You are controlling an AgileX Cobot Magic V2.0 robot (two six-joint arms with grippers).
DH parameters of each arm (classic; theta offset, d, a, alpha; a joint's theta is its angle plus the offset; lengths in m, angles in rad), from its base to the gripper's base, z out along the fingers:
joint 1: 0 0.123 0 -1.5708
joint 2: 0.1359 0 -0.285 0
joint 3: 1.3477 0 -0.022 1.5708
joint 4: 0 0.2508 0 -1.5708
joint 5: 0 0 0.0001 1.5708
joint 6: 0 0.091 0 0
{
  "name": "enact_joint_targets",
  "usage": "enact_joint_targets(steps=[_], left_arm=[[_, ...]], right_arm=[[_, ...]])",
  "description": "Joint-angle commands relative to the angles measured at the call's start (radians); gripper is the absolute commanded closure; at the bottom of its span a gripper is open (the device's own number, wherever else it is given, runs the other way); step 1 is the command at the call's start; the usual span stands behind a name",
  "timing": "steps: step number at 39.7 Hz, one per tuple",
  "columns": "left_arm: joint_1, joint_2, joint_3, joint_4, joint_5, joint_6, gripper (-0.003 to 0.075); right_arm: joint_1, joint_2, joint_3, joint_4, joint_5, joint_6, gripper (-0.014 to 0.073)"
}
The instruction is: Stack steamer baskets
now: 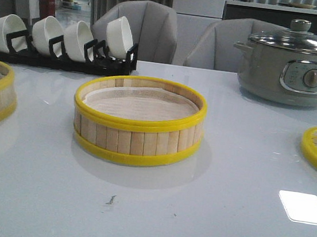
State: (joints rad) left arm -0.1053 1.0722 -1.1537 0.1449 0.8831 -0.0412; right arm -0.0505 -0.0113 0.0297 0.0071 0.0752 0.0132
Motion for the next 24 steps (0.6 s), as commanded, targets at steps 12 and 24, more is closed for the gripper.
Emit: enact_joint_targets(steps=[12, 24], left_arm=[[-0.008, -0.009, -0.027, 0.016, -0.06, -0.002, 0.0634], [-0.008, -0.009, -0.027, 0.031, -0.054, -0.002, 0.0634]], right_arm=[[0.001, -0.02, -0.015, -0.007, -0.083, -0.006, 0.0566], [0.001, -0.02, -0.015, -0.017, -0.084, -0.002, 0.0566]])
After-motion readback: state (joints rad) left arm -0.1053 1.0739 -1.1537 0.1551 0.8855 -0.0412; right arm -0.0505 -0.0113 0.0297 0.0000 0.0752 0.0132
